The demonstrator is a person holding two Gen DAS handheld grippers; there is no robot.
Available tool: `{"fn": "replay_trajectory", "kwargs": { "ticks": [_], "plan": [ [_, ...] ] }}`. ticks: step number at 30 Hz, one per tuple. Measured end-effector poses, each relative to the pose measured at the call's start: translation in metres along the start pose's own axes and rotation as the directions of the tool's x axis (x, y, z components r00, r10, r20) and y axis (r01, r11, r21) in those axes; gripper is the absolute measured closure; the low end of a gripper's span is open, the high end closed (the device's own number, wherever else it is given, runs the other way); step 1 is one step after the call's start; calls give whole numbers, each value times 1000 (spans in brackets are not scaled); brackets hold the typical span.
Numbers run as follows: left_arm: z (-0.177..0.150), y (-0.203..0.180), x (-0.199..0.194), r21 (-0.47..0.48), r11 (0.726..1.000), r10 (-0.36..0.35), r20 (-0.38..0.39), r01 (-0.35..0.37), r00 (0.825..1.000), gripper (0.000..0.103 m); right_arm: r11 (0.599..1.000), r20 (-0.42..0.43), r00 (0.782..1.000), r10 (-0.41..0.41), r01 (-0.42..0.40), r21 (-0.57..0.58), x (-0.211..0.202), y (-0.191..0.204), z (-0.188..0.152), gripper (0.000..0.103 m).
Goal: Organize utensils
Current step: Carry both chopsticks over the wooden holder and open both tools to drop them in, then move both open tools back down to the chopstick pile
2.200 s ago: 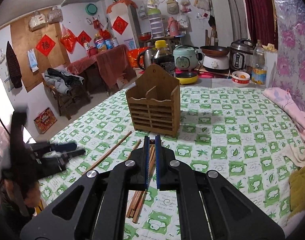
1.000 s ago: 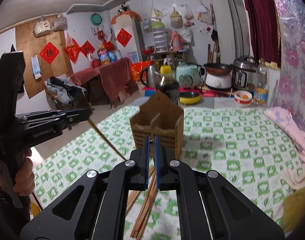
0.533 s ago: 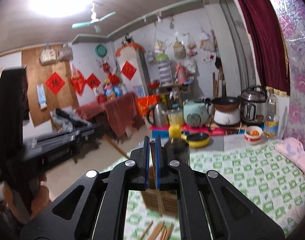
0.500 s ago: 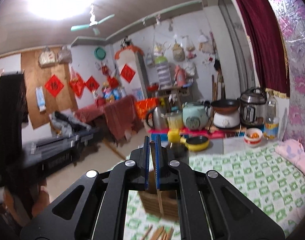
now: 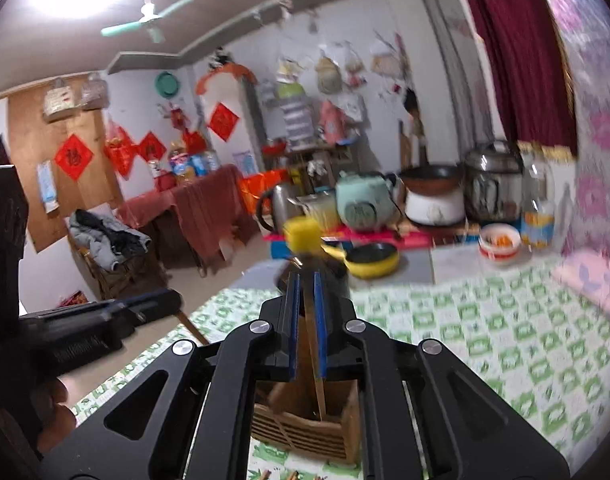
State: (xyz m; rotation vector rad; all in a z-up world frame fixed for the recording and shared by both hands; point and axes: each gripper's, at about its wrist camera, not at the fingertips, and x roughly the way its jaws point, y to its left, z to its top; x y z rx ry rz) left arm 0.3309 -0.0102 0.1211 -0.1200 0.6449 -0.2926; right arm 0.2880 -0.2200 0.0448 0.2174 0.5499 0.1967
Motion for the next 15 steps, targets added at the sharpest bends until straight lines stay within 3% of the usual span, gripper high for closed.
{"fn": "replay_trajectory", "kwargs": {
  "ticks": [2, 4, 8, 11, 13, 15],
  "plan": [
    [-2, 3, 1, -6, 1000, 13, -6, -14, 1000, 81, 1000, 0, 1000, 7, -7, 26, -1, -5, -1, 91],
    [-3, 5, -4, -16, 999, 51, 20, -51, 998, 33, 999, -1, 1000, 11, -11, 44, -6, -11, -1, 82],
    [-3, 2, -17, 1, 995, 99, 75, -99, 992, 24, 999, 34, 999, -19, 17, 39, -19, -15, 2, 70],
    [-2, -1, -20, 6, 993, 119, 91, -120, 989, 16, 999, 63, 998, -29, 26, 43, -30, -15, 3, 57],
    [-3, -2, -23, 6, 990, 140, 104, -141, 985, 12, 998, 80, 996, -36, 32, 50, -37, -13, 3, 40],
    [-4, -3, -25, 8, 987, 156, 108, -158, 982, 10, 998, 94, 994, -50, 46, 42, -45, -10, 2, 34]
  ]
}}
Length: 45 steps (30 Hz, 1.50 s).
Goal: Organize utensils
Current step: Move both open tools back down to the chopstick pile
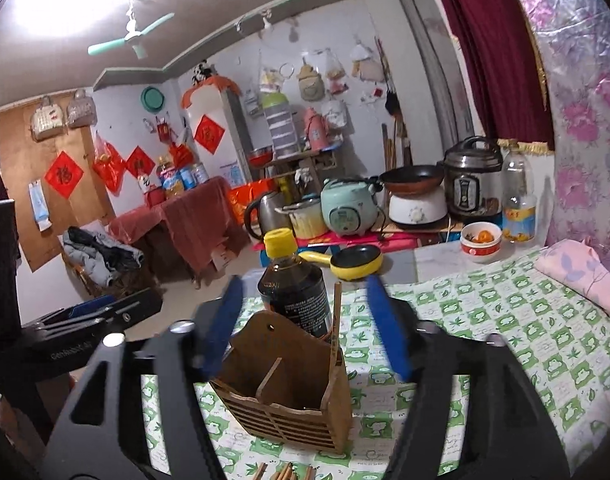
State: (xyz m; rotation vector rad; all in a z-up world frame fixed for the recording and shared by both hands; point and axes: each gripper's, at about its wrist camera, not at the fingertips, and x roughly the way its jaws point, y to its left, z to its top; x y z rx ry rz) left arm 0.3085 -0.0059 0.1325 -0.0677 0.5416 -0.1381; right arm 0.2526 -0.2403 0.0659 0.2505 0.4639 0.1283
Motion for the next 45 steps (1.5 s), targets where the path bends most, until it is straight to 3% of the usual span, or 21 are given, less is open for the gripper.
{"fn": "replay_trajectory", "kwargs": {
  "ticks": [6, 11, 14, 17, 19, 21, 26, 37, 45],
  "plan": [
    [-21, -1, -8, 18, 1000, 16, 8, -16, 1000, 6, 999, 0, 1000, -30, 30, -20, -19, 6, -8, 21],
    [-80, 15, -8, 12, 1000, 11, -34, -10, 999, 6, 1000, -43, 999, -11, 12, 24, -33, 2, -22, 13],
    [-116, 25, -8, 9, 1000, 13, -91, -12, 996, 6, 999, -69, 997, -22, 24, 32, -46, -10, -60, 11],
    [-149, 36, -1, 23, 999, 43, -196, -39, 980, 6, 998, -177, 982, -61, 66, 23, -42, -23, -107, 8],
    [-168, 43, 5, 13, 999, 38, -274, -36, 961, 6, 995, -343, 935, -86, 96, 11, -26, -32, -138, 8],
    [-179, 47, 3, -4, 1000, 14, -303, -16, 953, 6, 997, -403, 913, -58, 77, 31, -25, -38, -152, 8],
    [-204, 45, 7, 22, 999, -22, -398, 33, 917, 6, 994, -389, 918, -75, 99, 42, -38, -45, -157, 8],
    [-234, 15, 36, 196, 980, 71, -531, 41, 845, 5, 992, -448, 891, -70, 108, 61, -33, -48, -168, 8],
    [-232, 34, 39, 155, 988, 68, -535, 19, 842, 4, 990, -447, 888, -103, 136, 42, -33, -50, -169, 8]
  ]
}}
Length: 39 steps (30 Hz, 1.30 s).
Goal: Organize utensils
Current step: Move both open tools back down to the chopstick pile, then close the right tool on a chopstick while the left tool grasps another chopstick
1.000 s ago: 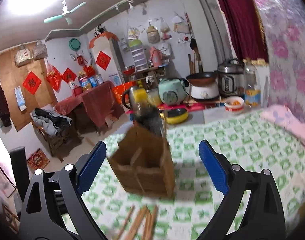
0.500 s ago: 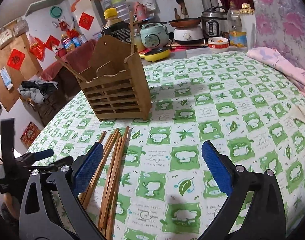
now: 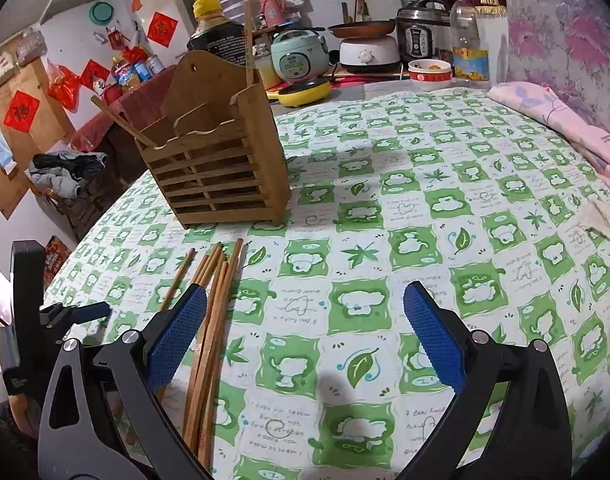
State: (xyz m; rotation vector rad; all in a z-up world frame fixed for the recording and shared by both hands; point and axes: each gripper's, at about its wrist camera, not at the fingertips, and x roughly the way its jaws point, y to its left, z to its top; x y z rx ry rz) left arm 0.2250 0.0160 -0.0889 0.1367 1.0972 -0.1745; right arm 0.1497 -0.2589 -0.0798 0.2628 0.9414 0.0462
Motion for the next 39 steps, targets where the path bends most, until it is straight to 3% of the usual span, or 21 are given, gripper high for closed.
{"fn": "replay_trajectory", "kwargs": {
  "ticks": [6, 9, 13, 18, 22, 25, 28, 32, 35, 39],
  "plan": [
    [-6, 18, -5, -41, 999, 22, 8, -22, 1000, 4, 999, -21, 999, 28, -29, -44, 1, 6, -5, 10],
    [-7, 18, -7, -40, 999, 28, 10, -28, 1000, 4, 988, -98, 991, 92, -103, -118, 8, 22, -17, 30],
    [-7, 17, -7, -42, 999, 30, 11, -29, 1000, 4, 968, -181, 976, 120, -155, -196, 19, 42, -30, 55],
    [-7, 17, -6, -41, 999, 29, 11, -29, 1000, 4, 952, -223, 964, 146, -198, -234, 25, 54, -39, 73],
    [-7, 17, -6, -41, 999, 29, 11, -29, 1000, 4, 952, -212, 968, 137, -187, -240, 23, 55, -39, 78],
    [-7, 17, -6, -41, 999, 29, 11, -29, 1000, 4, 972, -192, 978, 75, -115, -204, 26, 42, -34, 79],
    [-7, 17, -6, -41, 999, 29, 11, -29, 1000, 4, 974, -209, 970, 127, -162, -160, 26, 36, -31, 79],
    [-7, 17, -6, -41, 999, 29, 11, -28, 1000, 4, 958, -220, 965, 139, -187, -216, 25, 49, -37, 79],
    [-7, 17, -6, -41, 999, 29, 11, -28, 1000, 4, 966, -232, 967, 104, -154, -209, 30, 46, -37, 79],
    [-7, 17, -6, -41, 999, 28, 11, -27, 1000, 4, 987, -182, 983, 4, -33, -156, 25, 23, -31, 79]
  ]
}}
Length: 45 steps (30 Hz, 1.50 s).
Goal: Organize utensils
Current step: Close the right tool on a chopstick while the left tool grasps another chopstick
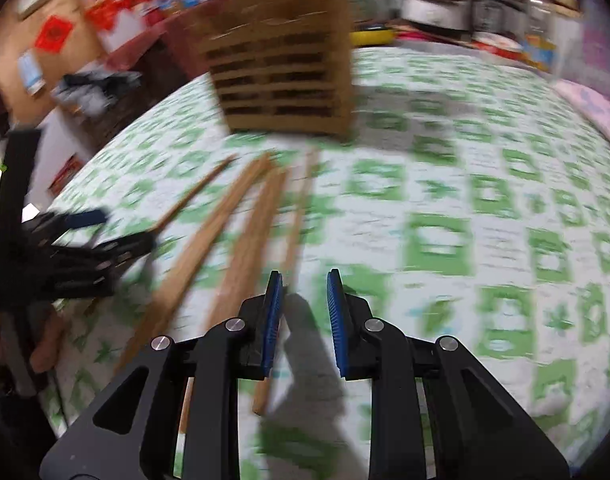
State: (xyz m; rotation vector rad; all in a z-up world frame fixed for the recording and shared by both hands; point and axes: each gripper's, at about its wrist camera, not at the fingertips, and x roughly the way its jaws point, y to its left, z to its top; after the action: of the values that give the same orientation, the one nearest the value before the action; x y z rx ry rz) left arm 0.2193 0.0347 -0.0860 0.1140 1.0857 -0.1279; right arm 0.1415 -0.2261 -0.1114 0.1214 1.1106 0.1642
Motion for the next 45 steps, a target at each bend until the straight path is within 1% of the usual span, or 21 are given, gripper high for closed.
{"fn": "replay_trajectory", "kwargs": {
  "ticks": [3, 5, 7, 10, 13, 16, 19, 23, 24, 25, 26, 27, 28, 29, 31, 34, 39, 42, 43, 44, 45],
  "plan": [
    [-1, 0, 0, 1, 1000, 1, -1, -1, 1000, 4, 998, 3, 999, 50, -50, 47, -6, -15, -6, 79],
    [-1, 0, -1, 0, 1000, 1, -2, -1, 1000, 4, 995, 16, 996, 83, -83, 47, -12, -16, -11, 79],
    [-4, 1, -3, -1, 1000, 5, -6, -5, 1000, 4, 991, 23, 991, 133, -133, 21, -18, -10, -16, 76],
    [-16, 2, -13, -2, 1000, 5, -9, -5, 1000, 5, 985, -1, 986, 165, -165, -42, -20, 4, -23, 76],
    [-33, 2, -29, 13, 1000, -1, 9, 1, 1000, 5, 983, 8, 985, 173, -172, -65, -28, 9, -28, 76],
    [-48, -6, -45, 57, 998, 1, 48, -4, 999, 5, 982, 7, 983, 182, -181, -51, -32, 6, -32, 76],
    [-62, -22, -55, 130, 990, 34, 81, -45, 996, 5, 980, -10, 980, 197, -197, -40, -32, 4, -37, 76],
    [-72, -31, -56, 167, 986, 7, 82, -21, 997, 6, 985, 14, 991, 137, -134, -113, -39, 17, -46, 75],
    [-72, -29, -56, 154, 988, -11, 82, -1, 997, 10, 983, 14, 991, 131, -128, -132, -39, 20, -47, 75],
    [-71, -26, -55, 138, 990, -24, 84, 12, 996, 20, 982, 13, 994, 113, -109, -152, -39, 24, -48, 75],
    [-71, -23, -54, 118, 993, -34, 82, 24, 996, 26, 982, 12, 995, 99, -96, -165, -39, 26, -49, 75],
    [-71, -19, -54, 95, 994, -58, 80, 50, 995, 37, 981, 10, 995, 97, -94, -170, -38, 27, -49, 75],
    [-72, -15, -55, 68, 996, -55, 93, 49, 994, 49, 981, 10, 995, 96, -93, -170, -38, 27, -49, 75],
    [-72, -15, -56, 61, 997, -46, 103, 40, 994, 52, 982, 10, 995, 97, -94, -162, -38, 25, -49, 75],
    [-72, -17, -57, 62, 997, -48, 111, 41, 993, 73, 985, 7, 995, 98, -96, -146, -37, 22, -48, 75],
    [-72, -22, -56, 74, 997, -40, 116, 32, 992, 81, 985, 0, 996, 93, -92, -149, -36, 23, -49, 75],
    [-73, -26, -56, 83, 996, -29, 121, 19, 992, 82, 980, -23, 998, 52, -55, -193, -30, 34, -50, 75],
    [-73, -27, -56, 82, 996, -29, 123, 19, 992, 82, 979, -25, 999, 46, -50, -198, -29, 36, -50, 75],
    [-73, -27, -56, 81, 997, -29, 123, 19, 992, 82, 980, -23, 999, 49, -52, -192, -30, 35, -51, 79],
    [-73, -26, -56, 80, 997, -29, 124, 19, 992, 82, 981, -22, 998, 55, -59, -186, -30, 33, -51, 95],
    [-73, -26, -56, 75, 997, -31, 126, 22, 991, 82, 982, -21, 998, 67, -70, -177, -31, 32, -51, 95]
  ]
}}
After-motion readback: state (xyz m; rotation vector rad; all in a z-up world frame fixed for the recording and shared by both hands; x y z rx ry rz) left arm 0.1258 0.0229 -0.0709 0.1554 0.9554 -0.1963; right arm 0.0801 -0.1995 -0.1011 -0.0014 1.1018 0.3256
